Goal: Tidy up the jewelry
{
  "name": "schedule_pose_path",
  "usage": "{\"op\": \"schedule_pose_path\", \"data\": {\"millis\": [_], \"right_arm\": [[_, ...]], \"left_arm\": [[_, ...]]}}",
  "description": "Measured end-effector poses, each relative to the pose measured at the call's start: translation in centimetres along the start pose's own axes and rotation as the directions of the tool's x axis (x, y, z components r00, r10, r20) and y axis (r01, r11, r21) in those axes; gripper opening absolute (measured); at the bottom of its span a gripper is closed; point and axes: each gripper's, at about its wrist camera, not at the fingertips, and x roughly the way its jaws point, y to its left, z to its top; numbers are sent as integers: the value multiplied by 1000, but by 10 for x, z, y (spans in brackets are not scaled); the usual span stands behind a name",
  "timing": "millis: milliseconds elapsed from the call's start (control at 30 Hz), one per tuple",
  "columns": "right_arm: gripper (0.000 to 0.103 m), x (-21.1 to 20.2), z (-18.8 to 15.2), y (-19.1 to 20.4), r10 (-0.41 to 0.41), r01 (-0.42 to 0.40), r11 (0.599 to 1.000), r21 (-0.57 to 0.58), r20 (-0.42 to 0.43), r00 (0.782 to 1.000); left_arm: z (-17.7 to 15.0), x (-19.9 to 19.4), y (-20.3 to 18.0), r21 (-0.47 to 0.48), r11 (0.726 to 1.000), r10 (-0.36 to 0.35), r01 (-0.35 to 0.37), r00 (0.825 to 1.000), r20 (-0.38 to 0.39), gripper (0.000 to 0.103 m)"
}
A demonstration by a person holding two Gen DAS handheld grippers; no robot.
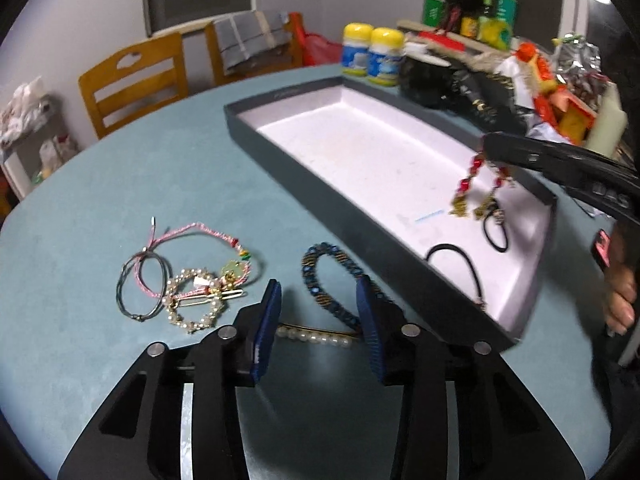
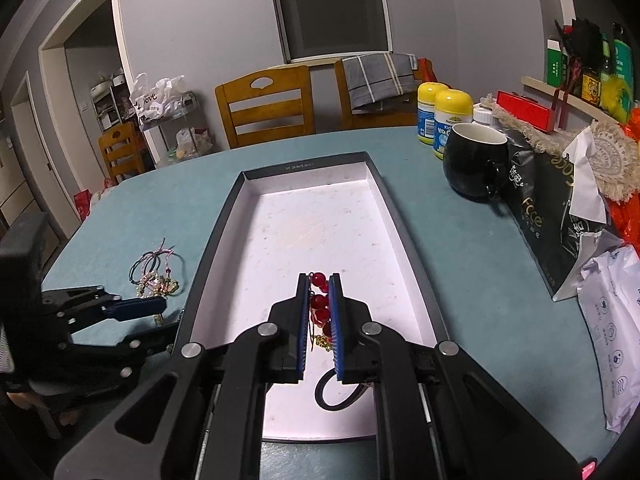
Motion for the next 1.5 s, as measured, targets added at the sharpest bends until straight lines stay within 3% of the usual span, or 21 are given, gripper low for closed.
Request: {"op": "schedule_pose_path", "data": {"millis": [267,333,400,533,733,867,1033,1200,1500], "right_arm": [[10,-1,0,-1,14,-14,1000,4,4,1000],[10,-1,0,-1,16,-16,1000,7,4,1000],[10,-1,0,-2,16,-16,1000,9,3,1000],[10,-1,0,-2,16,-16,1000,3,1,1000],[10,-1,0,-2,14,-14,1000,7,2,1000],[10,-1,1,-2,12,-12,1000,13,3,1000],[10,-1,1,-5,8,-8,1000,29,-3,1000],[10,1,0,-17,1,0,997,72,-22,1000],[10,7,-3,-24,-11,16,995,97,-50,999]], "left_arm": [[10,12,-4,24,999,47,-46,999,-24,31],[12,14,-6,30,998,47,-47,999,-24,26],[12,14,-4,19,998,62,-61,998,-23,9],[12,12,1,-6,998,65,-66,998,-16,7],[24,-26,-8,7,998,55,-56,993,109,7],[41,-60,-27,42,999,19,-29,976,216,7],[61,-79,-56,99,995,-40,12,959,281,7],[65,-59,-75,138,990,-69,38,970,232,7],[48,-16,-71,133,990,-56,40,992,114,7]]}}
